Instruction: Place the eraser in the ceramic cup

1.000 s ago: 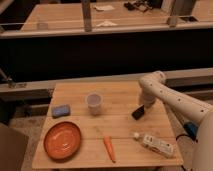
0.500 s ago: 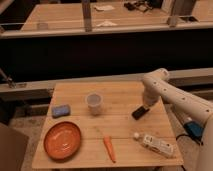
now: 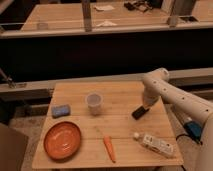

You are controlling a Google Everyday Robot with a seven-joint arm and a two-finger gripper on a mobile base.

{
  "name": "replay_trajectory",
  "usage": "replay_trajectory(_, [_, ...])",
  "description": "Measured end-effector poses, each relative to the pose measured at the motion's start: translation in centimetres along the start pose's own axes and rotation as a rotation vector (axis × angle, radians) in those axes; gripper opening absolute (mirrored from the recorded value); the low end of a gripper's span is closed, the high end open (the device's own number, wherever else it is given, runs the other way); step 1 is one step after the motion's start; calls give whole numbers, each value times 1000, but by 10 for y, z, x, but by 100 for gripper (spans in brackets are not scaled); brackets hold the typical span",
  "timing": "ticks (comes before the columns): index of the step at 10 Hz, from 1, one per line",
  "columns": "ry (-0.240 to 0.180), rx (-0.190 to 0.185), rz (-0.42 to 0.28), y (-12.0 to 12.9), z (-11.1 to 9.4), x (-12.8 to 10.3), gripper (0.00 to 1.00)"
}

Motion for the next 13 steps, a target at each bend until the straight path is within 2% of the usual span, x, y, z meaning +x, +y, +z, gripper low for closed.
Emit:
replay_trajectory(1, [-1,2,-4,-2,1,0,56])
replay_trajectory(5, [-6,0,-20,-3,3,-2,40])
replay_trajectory(8, [-6,7,-36,-4,2,0,39])
replay_trajectory(10, [-4,16,-45,-7,-4,1,34])
replay_trajectory(11, [-5,19,-48,-8,-11,2,33])
replay_trajectory(13, [-8,15,-56,-7,-10,2,36])
